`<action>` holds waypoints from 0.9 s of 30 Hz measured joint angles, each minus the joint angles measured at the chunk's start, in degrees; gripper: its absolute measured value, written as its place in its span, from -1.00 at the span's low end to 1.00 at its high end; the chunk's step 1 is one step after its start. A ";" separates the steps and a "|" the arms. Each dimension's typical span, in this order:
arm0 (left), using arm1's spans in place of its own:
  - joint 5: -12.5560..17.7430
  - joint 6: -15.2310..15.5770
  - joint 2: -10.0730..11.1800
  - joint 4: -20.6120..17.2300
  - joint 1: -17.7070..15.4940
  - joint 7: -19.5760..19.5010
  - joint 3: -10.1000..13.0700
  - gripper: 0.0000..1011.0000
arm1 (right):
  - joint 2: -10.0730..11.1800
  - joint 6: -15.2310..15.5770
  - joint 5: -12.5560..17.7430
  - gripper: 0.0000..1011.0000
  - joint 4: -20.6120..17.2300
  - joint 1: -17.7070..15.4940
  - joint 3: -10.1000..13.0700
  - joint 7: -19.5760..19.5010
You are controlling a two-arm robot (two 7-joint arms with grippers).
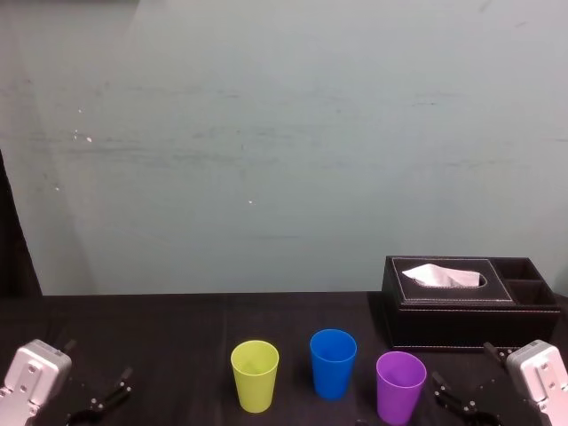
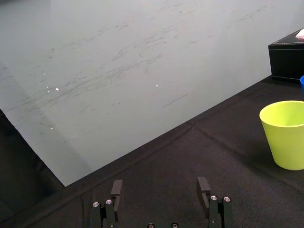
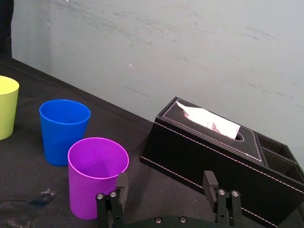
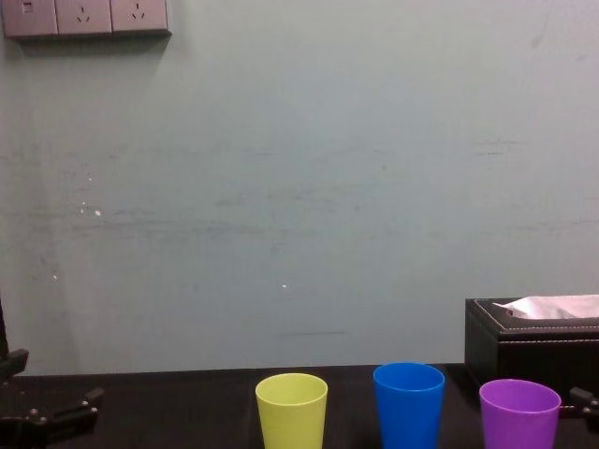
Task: Stack the three plastic cups sequentially using one hand.
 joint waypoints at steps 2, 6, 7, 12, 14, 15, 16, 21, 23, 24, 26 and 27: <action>0.00 0.00 0.00 0.00 0.00 0.00 0.00 0.98 | 0.00 0.00 0.00 0.98 0.00 0.00 0.00 0.00; 0.00 0.00 0.00 0.00 0.00 0.00 0.00 0.98 | 0.00 0.00 0.00 0.98 0.00 0.00 0.00 0.00; 0.00 0.00 0.00 0.00 0.00 0.00 0.00 0.98 | 0.00 0.00 0.00 0.98 0.00 0.00 0.00 0.00; 0.00 0.00 0.00 0.00 0.00 0.00 0.00 0.98 | 0.00 0.00 0.00 0.98 0.00 0.00 0.00 0.00; 0.00 0.00 0.00 0.00 0.00 0.00 0.00 0.98 | 0.00 0.00 0.00 0.98 0.00 0.00 0.00 0.00; 0.00 0.00 0.00 0.00 0.00 0.00 0.00 0.98 | 0.00 0.00 0.00 0.98 0.00 0.00 0.00 0.00; 0.00 0.00 0.00 0.00 0.00 0.00 0.00 0.98 | 0.00 0.00 0.00 0.98 0.00 0.00 0.00 0.00; 0.00 0.00 0.00 0.00 0.00 0.00 0.00 0.98 | 0.00 0.00 0.00 0.98 0.00 0.00 0.00 0.00; 0.00 0.00 0.00 0.00 0.00 0.00 0.00 0.98 | 0.00 0.00 0.00 0.98 0.00 0.00 0.00 0.00; 0.00 0.00 0.00 0.00 0.00 0.00 0.00 0.98 | 0.00 0.00 0.00 0.98 0.00 0.00 0.00 0.00; 0.00 0.00 0.00 0.00 0.00 0.00 0.00 0.98 | 0.00 0.00 0.00 0.98 0.00 0.00 0.00 0.00; 0.00 0.00 0.00 0.00 0.00 0.00 0.00 0.98 | 0.00 0.00 0.00 0.98 0.00 0.00 0.00 0.00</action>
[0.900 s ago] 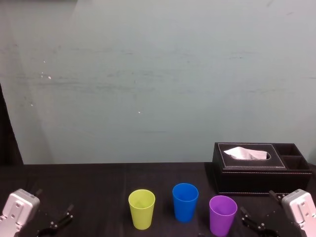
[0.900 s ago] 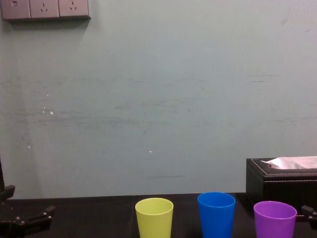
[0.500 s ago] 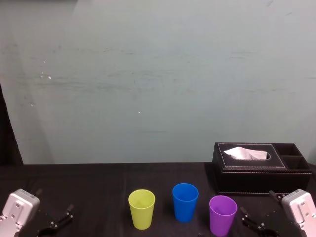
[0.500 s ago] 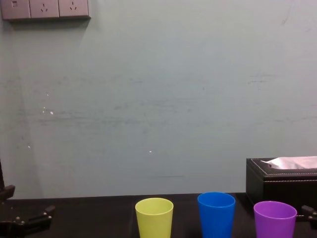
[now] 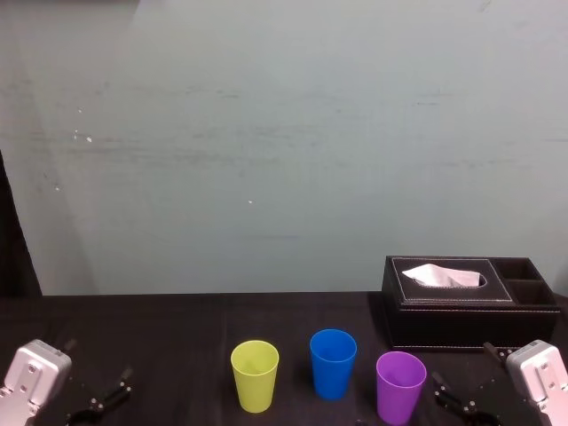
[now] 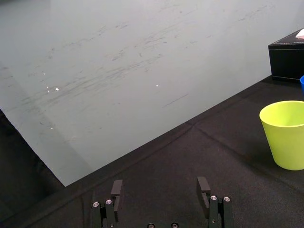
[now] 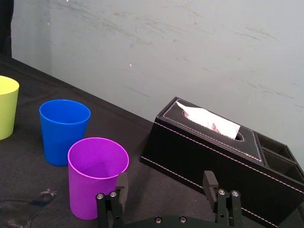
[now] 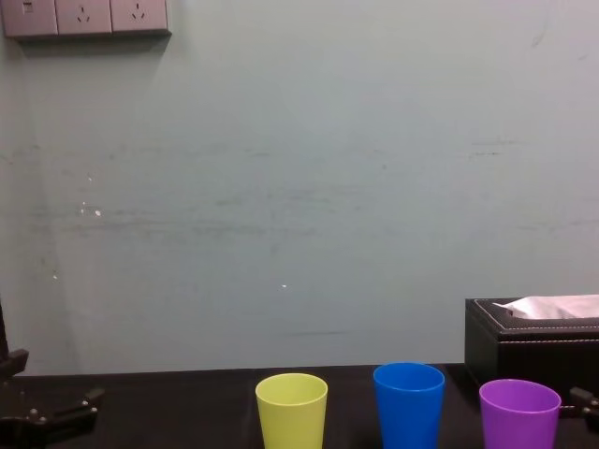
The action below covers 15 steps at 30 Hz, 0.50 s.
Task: Stack the three plastic cups sequentially using one hand.
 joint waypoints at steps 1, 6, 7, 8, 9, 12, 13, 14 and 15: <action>0.00 0.00 0.00 0.00 0.00 0.00 0.00 0.98 | 0.00 0.00 0.00 0.98 0.00 0.00 0.00 0.00; 0.00 0.00 0.00 0.00 0.00 0.00 0.00 0.98 | 0.00 0.00 0.00 0.98 0.00 0.00 0.00 0.00; 0.00 0.00 0.00 0.00 0.00 0.00 0.00 0.98 | 0.00 0.00 0.00 0.98 0.00 0.00 0.00 0.00; 0.00 0.00 0.00 0.00 0.00 0.00 0.00 0.98 | 0.00 0.00 0.00 0.98 0.00 0.00 0.00 0.00; 0.00 0.00 0.00 0.00 0.00 0.00 0.00 0.98 | 0.00 0.00 0.00 0.98 0.00 0.00 0.00 0.00; 0.00 0.00 0.00 0.00 0.00 0.00 0.00 0.98 | 0.00 0.00 0.00 0.98 0.00 0.00 0.00 0.00; 0.00 0.00 0.00 0.00 0.00 0.00 0.00 0.98 | 0.00 -0.01 -0.02 0.98 0.00 0.00 0.05 0.02; 0.00 0.00 0.00 0.00 0.00 0.00 0.00 0.98 | -0.04 -0.11 -0.03 0.98 -0.15 -0.09 0.38 0.20; 0.00 0.00 0.00 0.00 0.00 0.00 0.00 0.98 | -0.05 -0.13 -0.01 0.98 -0.35 -0.18 0.56 0.39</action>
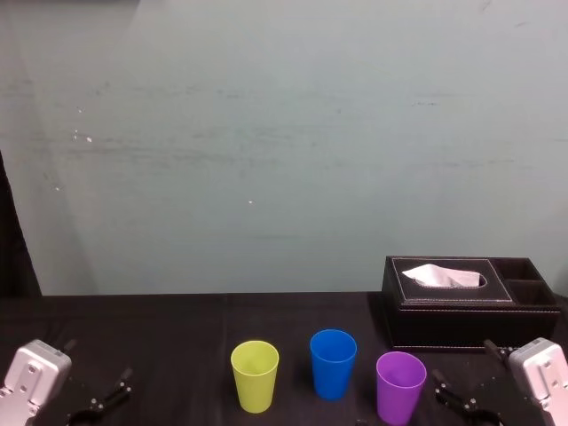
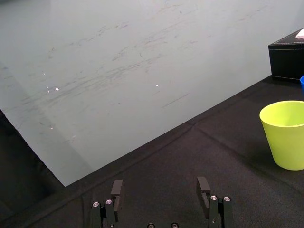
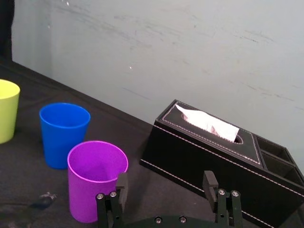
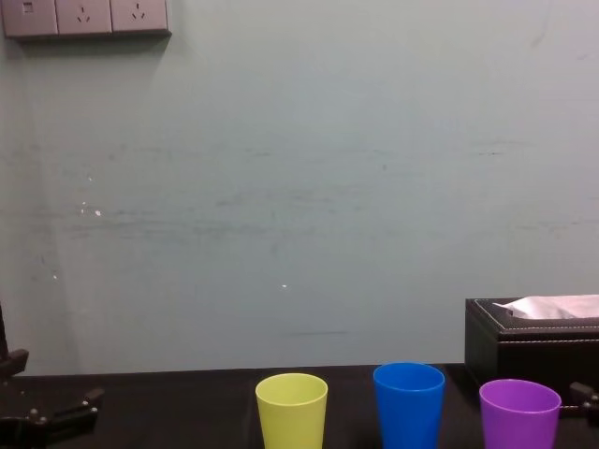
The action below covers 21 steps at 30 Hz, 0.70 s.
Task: Stack the three plastic cups sequentially using one hand.
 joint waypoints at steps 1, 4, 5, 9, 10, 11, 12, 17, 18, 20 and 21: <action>0.00 0.00 0.00 0.00 0.00 0.00 0.00 0.98 | -0.01 -0.01 0.11 0.98 -0.15 -0.10 0.15 0.16; 0.00 0.00 0.00 0.00 0.00 0.00 0.00 0.98 | 0.08 0.19 1.00 0.98 -1.36 -0.95 0.95 1.19; 0.00 0.00 0.00 0.00 0.00 0.00 0.00 0.98 | 0.26 0.70 1.62 0.98 -2.26 -1.61 1.32 1.79; 0.00 0.00 0.00 0.00 0.00 0.00 0.00 0.98 | 0.87 3.13 3.69 0.98 -5.20 -3.67 2.31 3.47; 0.00 0.00 0.00 0.00 0.00 0.00 0.00 0.98 | 1.17 4.47 4.66 0.98 -6.55 -4.64 2.69 4.01; 0.00 0.00 0.00 0.00 0.00 0.00 0.00 0.98 | 1.17 4.47 4.66 0.98 -6.55 -4.64 2.69 4.01; 0.00 0.00 0.00 0.00 0.00 0.00 0.00 0.98 | 1.32 5.03 5.03 0.98 -7.16 -5.08 2.88 4.23; 0.00 0.00 0.00 0.00 0.00 0.00 0.00 0.98 | 2.25 13.11 9.80 0.98 -12.66 -8.92 4.87 6.04; 0.00 0.00 0.00 0.00 0.00 0.00 0.00 0.98 | 2.28 13.94 10.33 0.98 -13.05 -9.17 5.04 6.30; 0.00 0.00 0.00 0.00 0.00 0.00 0.00 0.98 | 2.30 15.77 11.22 0.98 -14.05 -9.54 5.35 6.85; 0.00 0.00 0.00 0.00 0.00 0.00 0.00 0.98 | 2.23 17.10 11.68 0.98 -14.59 -9.59 5.48 7.22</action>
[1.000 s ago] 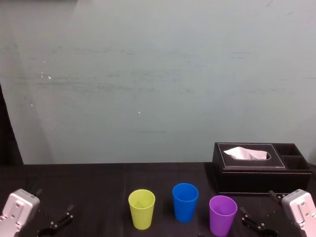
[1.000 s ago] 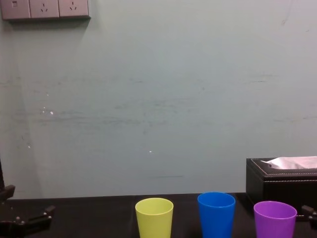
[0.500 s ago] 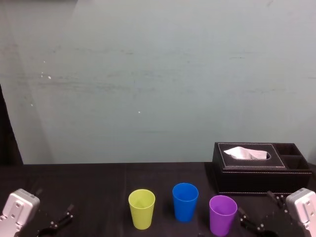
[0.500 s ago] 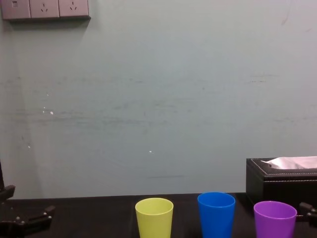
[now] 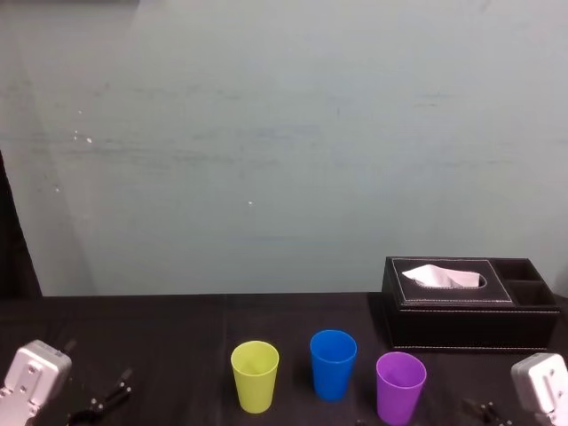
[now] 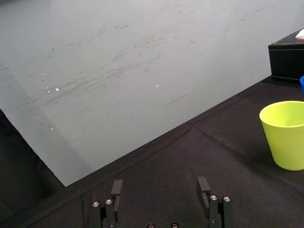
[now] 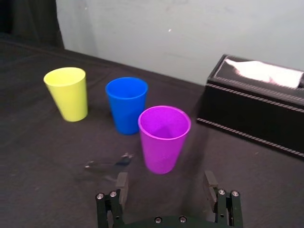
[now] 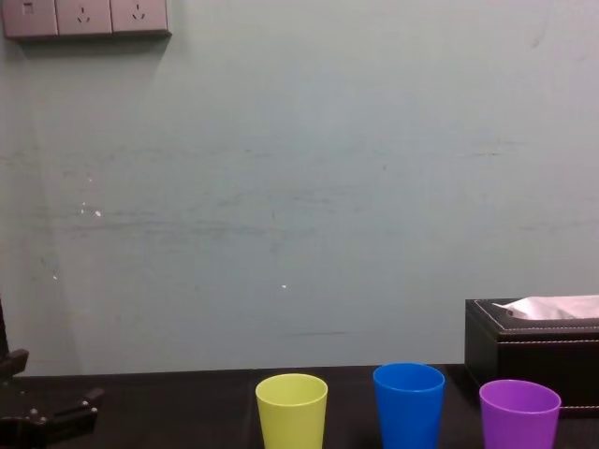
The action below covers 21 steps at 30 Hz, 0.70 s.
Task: Stack the three plastic cups sequentially using one hand.
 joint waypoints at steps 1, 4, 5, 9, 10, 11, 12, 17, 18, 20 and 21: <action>0.00 0.00 0.00 0.00 0.00 0.00 0.00 0.98 | -0.10 0.73 0.14 0.98 -0.23 0.03 0.01 0.12; 0.00 0.00 0.00 0.00 0.00 0.00 0.00 0.98 | -0.84 2.97 0.26 0.98 -0.41 0.89 -0.15 0.66; 0.00 0.00 0.00 0.00 0.00 0.00 0.00 0.98 | -1.42 3.99 0.27 0.98 -0.23 1.64 -0.38 0.94; 0.00 0.00 0.00 0.00 0.00 0.00 0.00 0.98 | -2.81 5.99 0.24 0.98 0.84 3.40 -0.86 1.35; 0.00 0.00 0.00 0.00 0.00 0.00 0.00 0.98 | -3.48 6.94 0.22 0.98 1.51 4.26 -1.05 1.48; 0.00 0.00 0.00 0.00 0.00 0.00 0.00 0.98 | -3.89 7.40 0.22 0.98 1.92 4.70 -1.16 1.62; 0.00 0.00 0.00 0.00 0.00 0.00 0.00 0.98 | -4.28 7.90 0.22 0.98 2.30 5.16 -1.26 1.75; 0.00 0.00 0.00 0.00 0.00 0.00 0.00 0.98 | -6.42 10.21 -0.54 0.98 4.98 7.81 -1.69 1.77; 0.00 0.00 0.00 0.00 0.00 0.00 0.00 0.98 | -6.67 10.43 -0.65 0.98 5.35 8.09 -1.69 1.76; 0.00 0.00 0.00 0.00 0.00 0.00 0.00 0.98 | -7.45 11.05 -0.99 0.98 6.39 8.87 -1.69 1.74; 0.00 0.00 0.00 0.00 0.00 0.00 0.00 0.98 | -7.71 11.20 -1.04 0.98 6.67 9.08 -1.66 1.73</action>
